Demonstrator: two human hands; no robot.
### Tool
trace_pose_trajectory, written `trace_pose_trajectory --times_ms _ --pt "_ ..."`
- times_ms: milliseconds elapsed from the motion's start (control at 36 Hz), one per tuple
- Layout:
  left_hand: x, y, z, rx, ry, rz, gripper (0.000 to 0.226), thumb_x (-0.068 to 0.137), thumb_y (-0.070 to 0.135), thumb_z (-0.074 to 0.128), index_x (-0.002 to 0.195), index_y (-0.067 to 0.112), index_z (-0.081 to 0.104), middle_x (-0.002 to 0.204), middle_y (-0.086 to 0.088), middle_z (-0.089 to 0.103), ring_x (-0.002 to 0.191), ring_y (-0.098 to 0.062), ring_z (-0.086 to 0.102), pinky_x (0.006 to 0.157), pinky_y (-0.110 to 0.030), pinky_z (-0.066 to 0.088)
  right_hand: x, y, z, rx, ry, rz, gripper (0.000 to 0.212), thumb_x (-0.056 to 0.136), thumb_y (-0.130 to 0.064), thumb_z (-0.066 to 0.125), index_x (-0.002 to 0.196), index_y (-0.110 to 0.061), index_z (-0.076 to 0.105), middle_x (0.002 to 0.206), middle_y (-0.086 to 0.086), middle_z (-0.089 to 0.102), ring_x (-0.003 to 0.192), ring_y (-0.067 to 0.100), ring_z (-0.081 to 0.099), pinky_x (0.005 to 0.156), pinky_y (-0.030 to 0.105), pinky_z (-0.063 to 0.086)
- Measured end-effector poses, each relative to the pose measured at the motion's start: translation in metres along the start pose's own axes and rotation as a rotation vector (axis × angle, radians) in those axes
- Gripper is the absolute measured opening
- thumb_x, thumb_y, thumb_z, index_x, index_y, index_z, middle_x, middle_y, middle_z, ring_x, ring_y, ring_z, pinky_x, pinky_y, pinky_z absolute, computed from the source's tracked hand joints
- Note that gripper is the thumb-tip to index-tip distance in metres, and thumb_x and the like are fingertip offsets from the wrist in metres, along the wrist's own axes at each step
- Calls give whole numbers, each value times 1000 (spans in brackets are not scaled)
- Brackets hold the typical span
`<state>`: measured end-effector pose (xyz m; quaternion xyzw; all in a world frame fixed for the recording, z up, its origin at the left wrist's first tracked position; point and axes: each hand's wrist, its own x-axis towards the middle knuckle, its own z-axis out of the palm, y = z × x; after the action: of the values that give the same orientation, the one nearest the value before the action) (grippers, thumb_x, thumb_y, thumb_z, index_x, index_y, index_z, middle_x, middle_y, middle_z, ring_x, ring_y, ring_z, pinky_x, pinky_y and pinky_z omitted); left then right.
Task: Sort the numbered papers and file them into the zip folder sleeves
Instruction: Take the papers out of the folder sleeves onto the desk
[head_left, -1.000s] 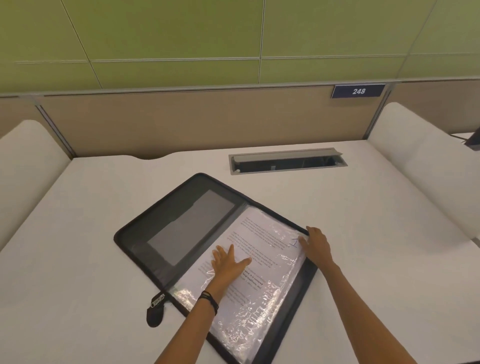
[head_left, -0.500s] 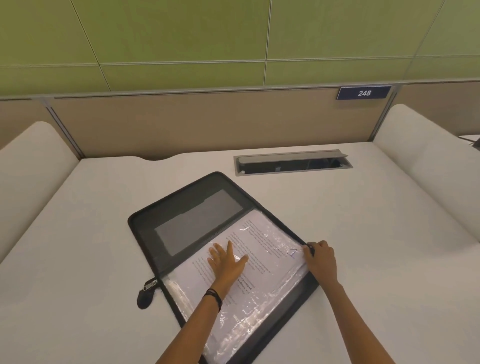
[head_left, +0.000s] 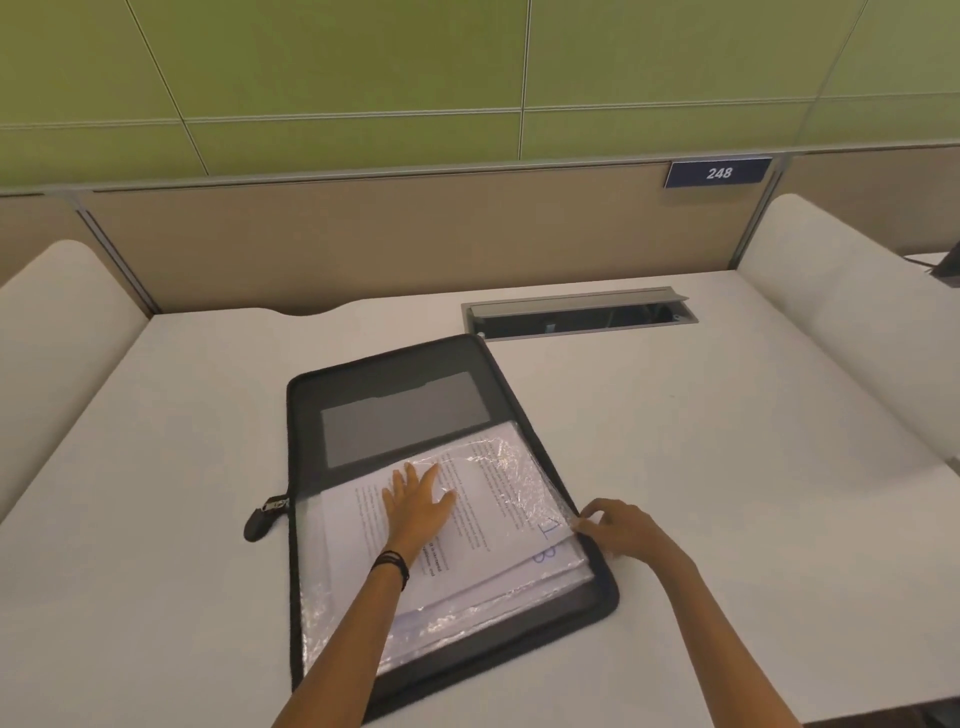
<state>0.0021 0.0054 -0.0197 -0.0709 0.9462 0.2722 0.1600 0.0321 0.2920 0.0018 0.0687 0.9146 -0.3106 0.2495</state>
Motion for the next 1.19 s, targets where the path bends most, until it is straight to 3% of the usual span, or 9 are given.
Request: trace_pose_trajectory --times_ms 111,278,444,583,694,750,972,1111,1194 --pt "-4 -6 4 37 74 19 59 98 43 41 149 25 17 159 -8 -2 146 -29 -7 115 -46 -8 -3 -3 5 25 -79 -12 30 86 -47 60 100 -21 56 93 3 61 76 16 59 67 22 51" --pt "-14 -12 14 32 164 32 58 97 46 40 148 26 21 159 -7 -2 146 -29 -8 114 -48 -10 -11 -13 6 12 -204 6 28 87 -42 60 102 -19 54 97 4 61 80 16 60 60 17 48" --pt "-27 -12 26 -38 274 51 76 80 56 25 147 20 27 158 -10 2 145 -33 -6 111 -47 -18 -14 -18 10 20 -292 5 27 89 -38 60 103 -16 52 115 12 61 85 17 62 68 19 53" --pt "-31 0 45 -22 274 176 63 94 53 33 148 21 25 157 0 -2 144 -21 -12 111 -40 -20 -18 -24 14 6 -351 -25 21 90 -29 60 103 -13 55 106 12 66 79 16 65 79 25 54" --pt "-35 23 54 -61 267 295 100 71 84 -9 149 26 12 150 8 -12 140 -13 -18 108 -30 -23 -22 -26 13 65 -373 -3 12 92 -24 56 99 -14 58 74 -6 71 75 11 68 80 23 55" --pt "-35 33 56 -99 248 332 99 65 86 -14 145 28 -1 149 8 -16 137 -11 -20 107 -27 -24 -26 -26 9 112 -383 -5 14 94 -22 51 99 -14 61 65 -11 69 73 7 68 72 17 53" --pt "-24 32 67 -27 191 320 109 60 86 -22 142 16 -12 146 4 -20 140 -16 -17 105 -26 -24 -17 -27 21 408 -1 -146 21 96 -10 44 101 -16 63 84 1 71 73 10 69 65 14 50" --pt "-19 21 77 -45 211 320 62 90 68 2 143 44 -20 152 -2 14 139 -24 10 109 -45 -2 -1 -36 43 471 179 -216 14 94 -15 53 102 -14 64 91 -1 67 80 10 66 69 13 52" --pt "-18 20 79 -49 252 328 56 93 64 4 139 49 -24 152 -6 23 137 -23 13 109 -47 4 6 -40 54 468 214 -244 13 93 -15 55 101 -14 65 92 -1 67 79 9 65 75 14 52"
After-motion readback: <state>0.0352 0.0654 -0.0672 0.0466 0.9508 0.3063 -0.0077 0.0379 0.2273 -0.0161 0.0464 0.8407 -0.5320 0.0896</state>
